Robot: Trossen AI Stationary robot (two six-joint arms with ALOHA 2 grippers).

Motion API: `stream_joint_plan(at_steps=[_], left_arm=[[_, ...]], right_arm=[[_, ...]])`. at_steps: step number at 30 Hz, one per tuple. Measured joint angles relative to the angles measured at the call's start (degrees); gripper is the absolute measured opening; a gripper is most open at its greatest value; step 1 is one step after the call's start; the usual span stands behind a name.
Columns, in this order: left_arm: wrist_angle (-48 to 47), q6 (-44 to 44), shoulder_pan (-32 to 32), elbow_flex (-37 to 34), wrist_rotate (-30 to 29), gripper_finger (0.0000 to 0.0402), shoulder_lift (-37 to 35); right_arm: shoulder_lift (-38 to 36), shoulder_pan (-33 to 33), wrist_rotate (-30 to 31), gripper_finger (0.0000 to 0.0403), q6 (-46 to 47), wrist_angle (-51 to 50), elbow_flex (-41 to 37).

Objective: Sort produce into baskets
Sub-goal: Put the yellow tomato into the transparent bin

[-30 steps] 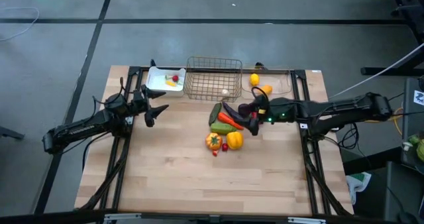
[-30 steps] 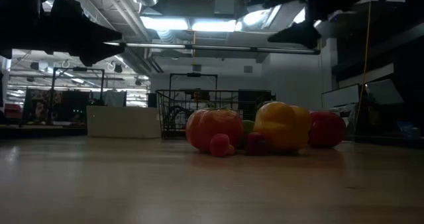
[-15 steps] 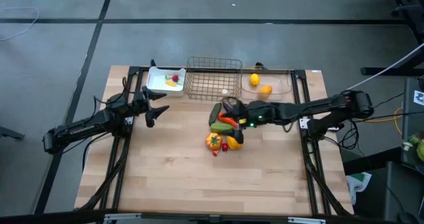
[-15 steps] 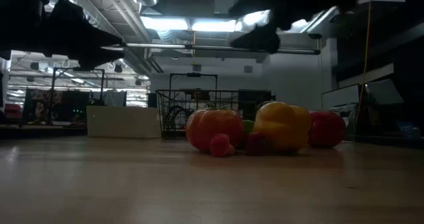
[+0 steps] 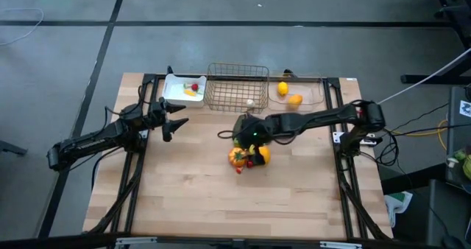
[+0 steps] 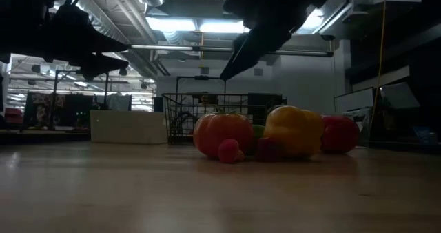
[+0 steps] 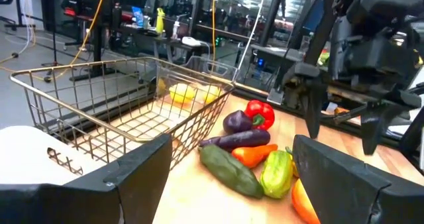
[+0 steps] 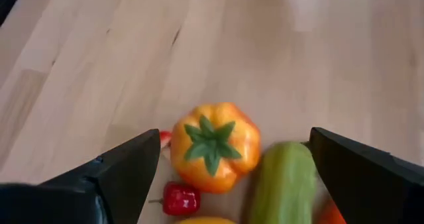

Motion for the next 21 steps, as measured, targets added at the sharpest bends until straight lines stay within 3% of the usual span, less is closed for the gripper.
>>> stream_joint_plan(at_steps=[5,21], left_arm=[[-0.1,0.0,0.0,0.0,0.0,0.0310,0.0],[-0.1,0.0,0.0,0.0,0.0,0.0310,0.0]], right_arm=[[3.2,0.0,-2.5,0.0383,-3.3,0.4,0.8],[9.5,0.1,-2.8,0.0383,-6.3,1.9,0.8]])
